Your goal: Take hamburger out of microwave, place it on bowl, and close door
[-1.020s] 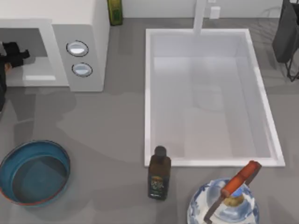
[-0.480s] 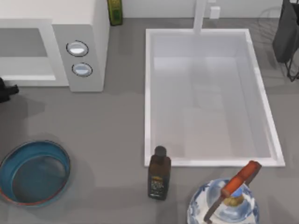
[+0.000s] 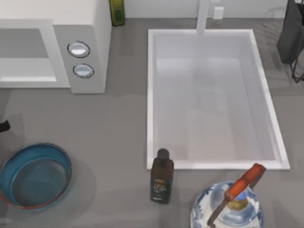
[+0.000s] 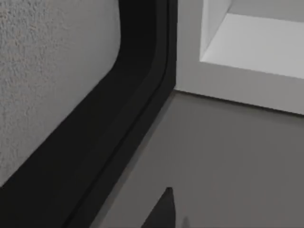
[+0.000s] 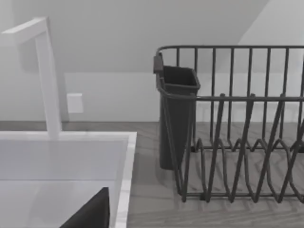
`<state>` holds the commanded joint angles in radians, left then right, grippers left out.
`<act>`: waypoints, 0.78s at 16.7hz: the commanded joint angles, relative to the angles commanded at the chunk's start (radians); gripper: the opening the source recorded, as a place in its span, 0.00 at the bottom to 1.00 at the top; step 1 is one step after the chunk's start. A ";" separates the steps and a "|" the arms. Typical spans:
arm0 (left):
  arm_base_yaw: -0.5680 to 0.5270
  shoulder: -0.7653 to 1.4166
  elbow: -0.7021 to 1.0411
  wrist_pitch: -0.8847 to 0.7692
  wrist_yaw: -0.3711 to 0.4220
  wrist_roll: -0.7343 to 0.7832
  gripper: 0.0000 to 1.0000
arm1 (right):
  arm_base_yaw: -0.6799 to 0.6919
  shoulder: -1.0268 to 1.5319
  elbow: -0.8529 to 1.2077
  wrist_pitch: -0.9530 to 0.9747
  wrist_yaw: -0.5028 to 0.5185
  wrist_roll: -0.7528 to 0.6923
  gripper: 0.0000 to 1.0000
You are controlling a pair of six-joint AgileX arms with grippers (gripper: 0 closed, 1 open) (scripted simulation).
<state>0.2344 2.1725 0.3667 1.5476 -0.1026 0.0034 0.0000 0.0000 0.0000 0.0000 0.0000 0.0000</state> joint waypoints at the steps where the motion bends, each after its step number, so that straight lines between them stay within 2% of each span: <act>1: 0.001 -0.002 -0.005 0.004 0.001 0.000 0.00 | 0.000 0.000 0.000 0.000 0.000 0.000 1.00; 8: -0.004 -0.031 0.004 -0.027 -0.002 0.001 0.00 | 0.000 0.000 0.000 0.000 0.000 0.000 1.00; 13: -0.004 -0.220 0.014 -0.225 -0.003 0.002 0.00 | 0.000 0.000 0.000 0.000 0.000 0.000 1.00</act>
<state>0.2304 1.9523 0.3806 1.3226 -0.1061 0.0051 0.0000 0.0000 0.0000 0.0000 0.0000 0.0000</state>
